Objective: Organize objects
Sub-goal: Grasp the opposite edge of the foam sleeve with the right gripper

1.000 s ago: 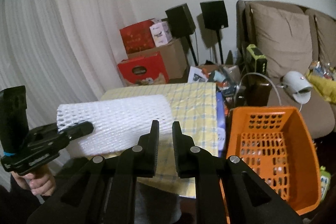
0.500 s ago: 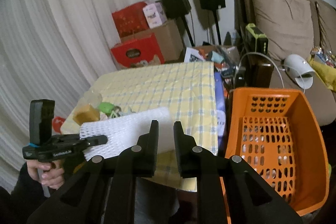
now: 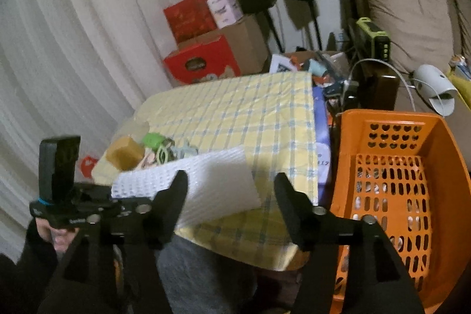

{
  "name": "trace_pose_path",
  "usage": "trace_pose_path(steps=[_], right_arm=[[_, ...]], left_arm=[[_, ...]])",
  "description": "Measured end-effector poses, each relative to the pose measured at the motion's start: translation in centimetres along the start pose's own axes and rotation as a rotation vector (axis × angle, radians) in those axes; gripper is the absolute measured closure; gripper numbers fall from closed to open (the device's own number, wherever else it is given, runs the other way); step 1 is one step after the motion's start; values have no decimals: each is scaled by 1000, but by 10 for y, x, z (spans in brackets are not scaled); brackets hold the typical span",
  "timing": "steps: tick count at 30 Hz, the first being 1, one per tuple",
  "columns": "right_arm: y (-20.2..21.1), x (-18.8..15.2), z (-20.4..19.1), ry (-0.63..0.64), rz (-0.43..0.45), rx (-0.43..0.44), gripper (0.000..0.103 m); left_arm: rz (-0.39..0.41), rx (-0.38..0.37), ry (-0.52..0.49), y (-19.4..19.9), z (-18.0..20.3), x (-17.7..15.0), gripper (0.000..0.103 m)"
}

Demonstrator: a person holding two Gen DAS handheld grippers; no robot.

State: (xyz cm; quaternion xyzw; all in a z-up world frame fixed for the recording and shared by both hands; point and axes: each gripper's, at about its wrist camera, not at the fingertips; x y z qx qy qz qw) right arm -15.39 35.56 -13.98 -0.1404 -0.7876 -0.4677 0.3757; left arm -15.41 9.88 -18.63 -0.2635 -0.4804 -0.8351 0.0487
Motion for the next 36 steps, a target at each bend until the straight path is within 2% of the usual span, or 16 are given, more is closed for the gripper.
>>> trace_pose_path(steps=[2,4,7,11,16,17,19,21,22,24,29,32,36], right_arm=[[-7,-2,-6,31,-18,1,24],[-15,-5,-12,65,-36,-34,20],[-33,-14,-20,123,-75,-41,20],[-52,-25,-17,87,-105,75,20],[-67,-35,-23,105,-139,84,20],[-68,-36,-26,113,-140,106,19],[-69,-39,-27,102,-149,201,19],[-68,-42,-23,37,-149,372,20],[-67,-42,-20,18,-147,429,23],[-63,-41,-21,19,-140,479,26],[-50,-38,-38,118,-112,470,28],[-49,-41,-48,172,-125,509,31],[-57,-44,-60,229,-150,462,31]], left_arm=[[-4,3,-15,1,2,-2,96],[-3,-9,-24,4,2,-3,96],[-1,-34,-54,11,3,-4,96],[-3,-40,-107,21,9,-10,96],[-15,-27,-128,23,11,-12,96],[-14,-19,-119,23,8,-11,96],[-9,-5,-97,24,1,-10,96],[0,0,-73,27,-6,-10,97],[4,0,-66,29,-9,-9,97],[9,-3,-63,30,-11,-9,97],[9,-16,-104,32,-6,-10,97],[10,-23,-101,31,-5,-9,97],[6,-30,-116,29,1,-9,96]])
Point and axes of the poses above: each gripper's, at about its wrist camera, not at the fingertips, and y roughly against the way its jaws point, z to its right, x to its top, and after that the axes turned 4 degrees about y, right-handed
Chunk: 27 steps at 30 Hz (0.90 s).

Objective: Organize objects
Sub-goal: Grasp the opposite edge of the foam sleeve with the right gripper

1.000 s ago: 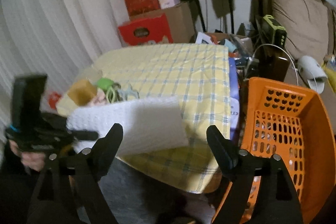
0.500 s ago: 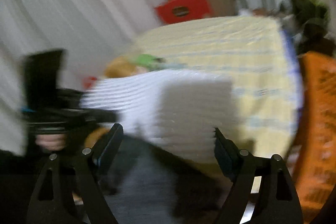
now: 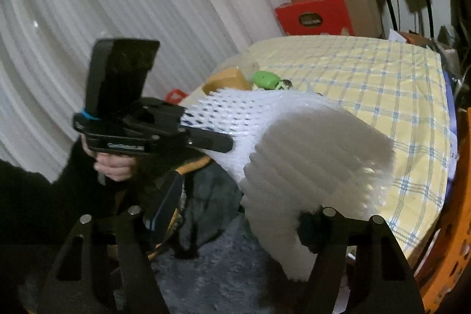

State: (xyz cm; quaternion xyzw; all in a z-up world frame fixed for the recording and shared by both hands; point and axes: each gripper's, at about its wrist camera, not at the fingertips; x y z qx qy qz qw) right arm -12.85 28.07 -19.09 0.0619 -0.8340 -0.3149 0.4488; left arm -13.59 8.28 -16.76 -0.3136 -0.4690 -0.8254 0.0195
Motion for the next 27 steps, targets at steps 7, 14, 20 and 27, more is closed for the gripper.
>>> trace_pose_path(steps=[7,14,20,27], right_arm=[[-8,-1,12,-57,-10,-78,40],[-7,-6,38,-194,5,-69,66],[-1,0,38,-206,1,-219,83],[7,13,20,-149,39,-383,85]], left_arm=[[-1,-5,-8,-2,6,0,97],[16,54,-17,-3,15,4,97],[33,124,-32,-11,30,7,96],[73,252,-7,-11,39,14,96]])
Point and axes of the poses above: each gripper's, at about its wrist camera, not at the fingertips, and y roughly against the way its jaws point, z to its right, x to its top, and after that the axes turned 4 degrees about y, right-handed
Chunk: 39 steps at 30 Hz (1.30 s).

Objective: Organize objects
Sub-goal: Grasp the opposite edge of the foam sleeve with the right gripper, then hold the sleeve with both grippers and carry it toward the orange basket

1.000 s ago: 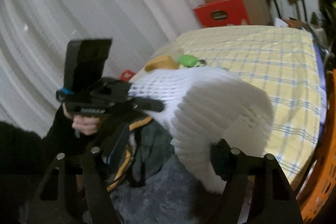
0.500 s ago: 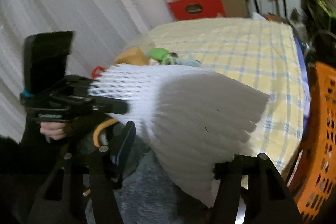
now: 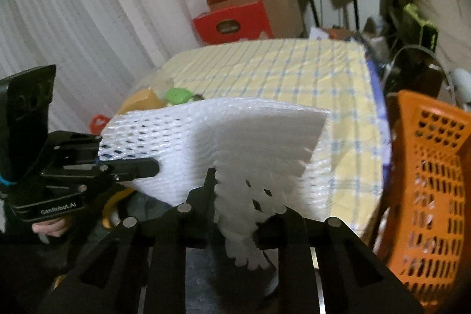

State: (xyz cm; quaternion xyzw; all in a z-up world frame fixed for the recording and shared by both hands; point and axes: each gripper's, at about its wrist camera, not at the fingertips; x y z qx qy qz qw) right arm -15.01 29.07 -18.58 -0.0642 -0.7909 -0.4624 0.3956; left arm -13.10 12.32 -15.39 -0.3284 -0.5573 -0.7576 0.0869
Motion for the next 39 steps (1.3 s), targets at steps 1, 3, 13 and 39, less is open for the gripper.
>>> trace_pose_path(steps=[1,3,13,39], right_arm=[[2,1,-1,4,10,-15,87],[8,3,-3,12,38,-36,89],[30,12,-28,78,136,-107,92],[78,24,-41,120,284,-222,97]], left_arm=[[9,11,-1,1,2,1,96],[30,37,-9,5,7,1,96],[154,149,-39,26,23,7,96],[296,198,-145,59,71,16,97]])
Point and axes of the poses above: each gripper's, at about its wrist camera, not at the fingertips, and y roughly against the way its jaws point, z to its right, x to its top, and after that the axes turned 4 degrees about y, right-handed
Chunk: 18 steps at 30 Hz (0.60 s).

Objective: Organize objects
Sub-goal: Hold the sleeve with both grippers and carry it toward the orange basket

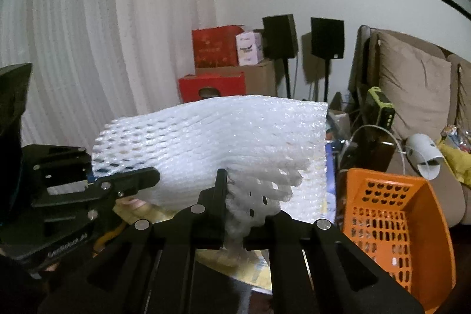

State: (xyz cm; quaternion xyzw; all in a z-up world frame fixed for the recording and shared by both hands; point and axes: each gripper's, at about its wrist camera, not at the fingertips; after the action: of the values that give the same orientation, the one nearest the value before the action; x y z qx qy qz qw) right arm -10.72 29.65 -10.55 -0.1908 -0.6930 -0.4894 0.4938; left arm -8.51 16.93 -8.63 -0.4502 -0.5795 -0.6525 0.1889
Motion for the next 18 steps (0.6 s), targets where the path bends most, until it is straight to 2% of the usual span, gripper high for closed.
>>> trace_pose_path(steps=[10,14,18], right_arm=[[10,6,-4,20,26,-14,97],[11,6,-13,61,24,-43,96],[15,6,-9,40,35,-50,96]], left_arm=[[31,3,81,7,-13,9,97],[16,-24,128,1,-17,9,97],[39,-35,183,0,-18,11,97]])
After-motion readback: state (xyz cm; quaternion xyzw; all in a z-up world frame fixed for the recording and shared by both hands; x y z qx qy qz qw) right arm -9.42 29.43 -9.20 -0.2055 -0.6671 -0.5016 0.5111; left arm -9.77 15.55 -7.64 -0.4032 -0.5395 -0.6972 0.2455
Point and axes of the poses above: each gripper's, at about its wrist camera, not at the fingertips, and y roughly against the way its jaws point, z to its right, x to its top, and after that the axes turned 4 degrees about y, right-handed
